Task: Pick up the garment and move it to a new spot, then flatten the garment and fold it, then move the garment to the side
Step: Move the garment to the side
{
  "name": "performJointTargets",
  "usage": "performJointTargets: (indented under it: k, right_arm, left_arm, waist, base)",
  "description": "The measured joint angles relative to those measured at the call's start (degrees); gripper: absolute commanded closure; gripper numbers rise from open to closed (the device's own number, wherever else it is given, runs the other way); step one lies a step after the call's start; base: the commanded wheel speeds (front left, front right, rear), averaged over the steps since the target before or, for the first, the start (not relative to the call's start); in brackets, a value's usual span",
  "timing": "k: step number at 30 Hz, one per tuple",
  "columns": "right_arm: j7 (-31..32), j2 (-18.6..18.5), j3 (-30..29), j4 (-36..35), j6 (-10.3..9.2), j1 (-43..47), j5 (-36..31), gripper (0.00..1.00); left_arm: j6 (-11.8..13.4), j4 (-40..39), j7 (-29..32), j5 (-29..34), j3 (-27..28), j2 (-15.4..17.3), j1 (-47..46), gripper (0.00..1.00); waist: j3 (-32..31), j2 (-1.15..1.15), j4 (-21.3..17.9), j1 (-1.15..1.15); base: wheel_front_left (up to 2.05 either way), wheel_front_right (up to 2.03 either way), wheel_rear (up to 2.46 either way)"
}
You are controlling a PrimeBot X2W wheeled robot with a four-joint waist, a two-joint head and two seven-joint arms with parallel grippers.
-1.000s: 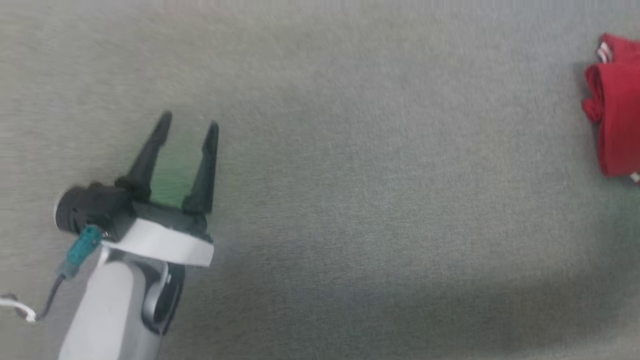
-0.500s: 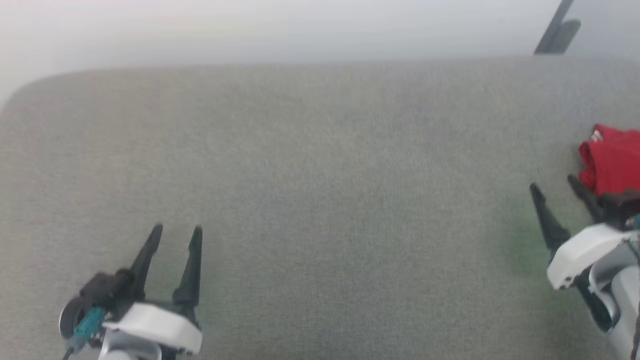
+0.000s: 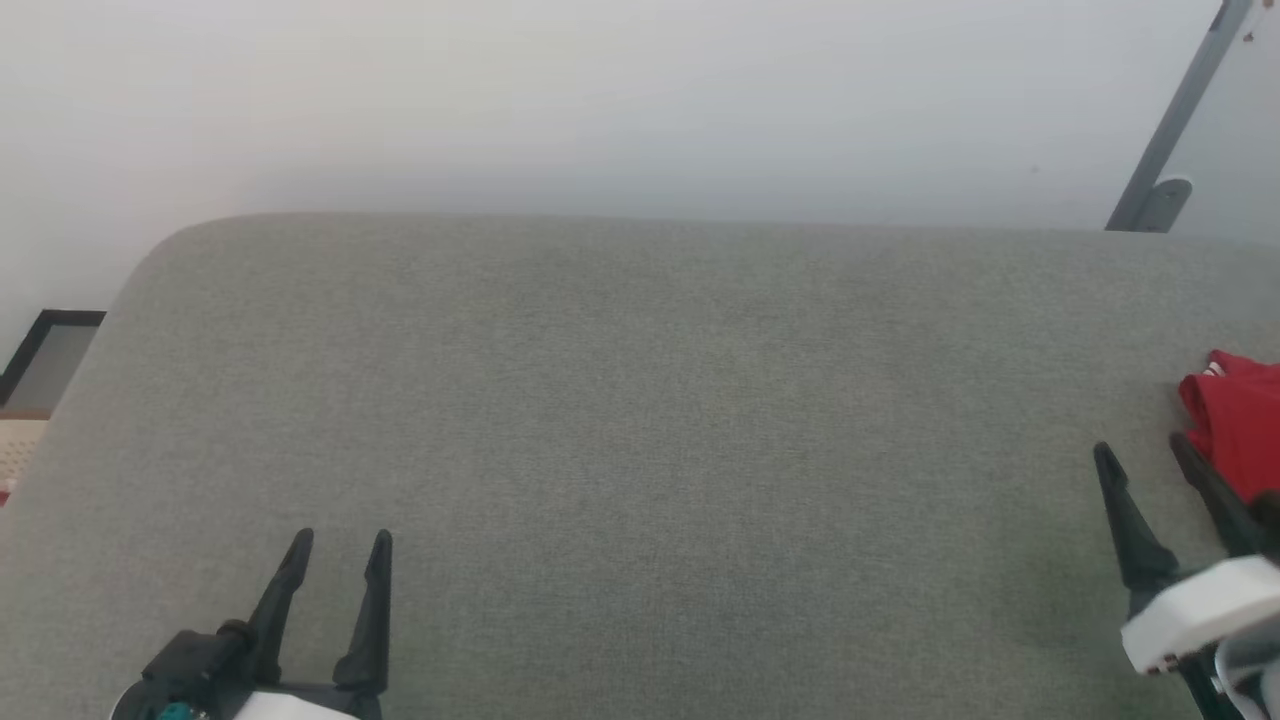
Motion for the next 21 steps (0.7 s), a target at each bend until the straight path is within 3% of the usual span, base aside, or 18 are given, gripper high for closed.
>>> performJointTargets:
  k: [9,21]
  right_arm:
    - [1.5,3.8,-7.3,-9.3,0.0,9.2,-1.8,0.0]
    - [4.4,6.1,-9.6,-14.6,0.0,10.4,-3.7,0.0]
  left_arm:
    - [0.0,-4.0,0.0,-0.2,0.3,-0.9,2.8,0.0]
    - [0.0,-3.8,0.0,-0.4,0.5,-1.0,2.6,0.0]
  waist:
    - [0.9,0.0,0.5,0.0]
    - [1.7,0.0,-0.5,0.0]
  base:
    - [0.0,0.0,0.0]
    - [0.0,0.0,0.0]
